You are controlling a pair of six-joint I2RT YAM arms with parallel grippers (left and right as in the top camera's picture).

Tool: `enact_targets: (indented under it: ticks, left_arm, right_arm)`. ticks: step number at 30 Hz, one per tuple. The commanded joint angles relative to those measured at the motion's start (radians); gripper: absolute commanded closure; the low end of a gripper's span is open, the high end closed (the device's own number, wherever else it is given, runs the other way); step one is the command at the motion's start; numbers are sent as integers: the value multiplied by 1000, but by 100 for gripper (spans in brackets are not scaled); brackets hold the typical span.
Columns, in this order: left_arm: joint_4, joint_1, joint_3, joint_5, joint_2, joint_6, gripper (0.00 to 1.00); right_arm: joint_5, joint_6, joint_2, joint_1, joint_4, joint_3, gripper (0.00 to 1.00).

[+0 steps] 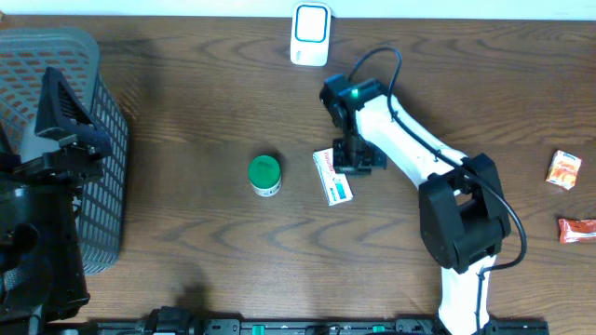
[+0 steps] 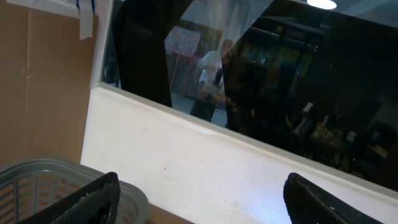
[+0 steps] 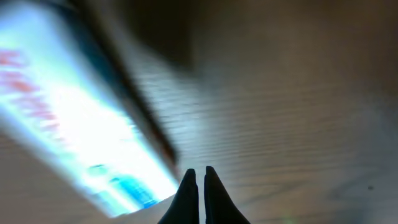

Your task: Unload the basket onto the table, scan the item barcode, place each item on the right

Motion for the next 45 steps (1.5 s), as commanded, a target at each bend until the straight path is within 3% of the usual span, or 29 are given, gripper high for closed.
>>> enact_targets:
  ticks: [1, 9, 21, 31, 45]
  left_arm:
    - [5, 4, -3, 13, -3, 10, 15]
    - [5, 4, -3, 13, -3, 10, 15]
    - [5, 4, -3, 13, -3, 10, 16]
    - [5, 4, -3, 13, -3, 10, 15]
    - [4, 4, -3, 13, -3, 10, 15]
  right_arm:
    - [24, 33, 0, -10, 22, -79, 99]
    - [-127, 16, 0, 33, 128, -179, 99]
    - [-440, 12, -1, 100, 334, -186, 99]
    - [-391, 85, -1, 97, 509, -186, 99]
    - [-399, 85, -1, 46, 471, -88, 99]
